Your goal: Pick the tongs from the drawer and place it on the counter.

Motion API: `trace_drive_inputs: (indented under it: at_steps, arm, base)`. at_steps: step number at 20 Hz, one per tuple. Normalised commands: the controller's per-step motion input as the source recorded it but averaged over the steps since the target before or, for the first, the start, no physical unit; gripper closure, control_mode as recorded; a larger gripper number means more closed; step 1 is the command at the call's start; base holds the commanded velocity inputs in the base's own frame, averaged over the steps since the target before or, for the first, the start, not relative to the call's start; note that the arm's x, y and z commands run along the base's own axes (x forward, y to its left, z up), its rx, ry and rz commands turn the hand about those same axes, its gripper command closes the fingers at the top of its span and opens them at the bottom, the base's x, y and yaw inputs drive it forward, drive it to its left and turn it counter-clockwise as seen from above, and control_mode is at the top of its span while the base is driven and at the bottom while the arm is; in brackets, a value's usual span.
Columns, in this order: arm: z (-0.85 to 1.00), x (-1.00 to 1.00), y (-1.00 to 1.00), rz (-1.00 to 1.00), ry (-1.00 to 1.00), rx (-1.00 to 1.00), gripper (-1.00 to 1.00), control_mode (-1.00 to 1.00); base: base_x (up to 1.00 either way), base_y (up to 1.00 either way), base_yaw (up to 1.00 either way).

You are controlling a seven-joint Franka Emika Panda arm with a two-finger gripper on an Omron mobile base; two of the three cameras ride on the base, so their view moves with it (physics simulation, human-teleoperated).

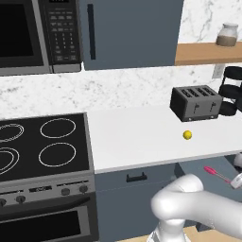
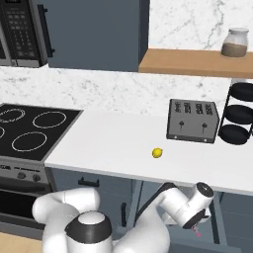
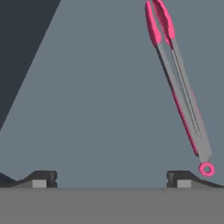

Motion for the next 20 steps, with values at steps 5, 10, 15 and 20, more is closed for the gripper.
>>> trace_drive_inputs:
  at_steps: [5, 10, 15, 20]
  arm:
    - [-0.32, 0.10, -0.49, 0.00, 0.03, 0.00, -1.00, -1.00]
    - [-0.28, 0.04, -0.40, 0.00, 0.00, 0.00, -1.00, -1.00]
    - [-0.47, 0.20, 0.00, 0.12, 0.00, 0.00, -1.00, -1.00]
    - [-0.69, 0.12, -0.01, 0.21, 0.00, 0.00, 1.00, -1.00]
  base:
    - [0.00, 0.00, 0.00]
    - [0.00, 0.00, 0.00]
    - [0.00, 0.00, 0.00]
    - [0.00, 0.00, 0.00]
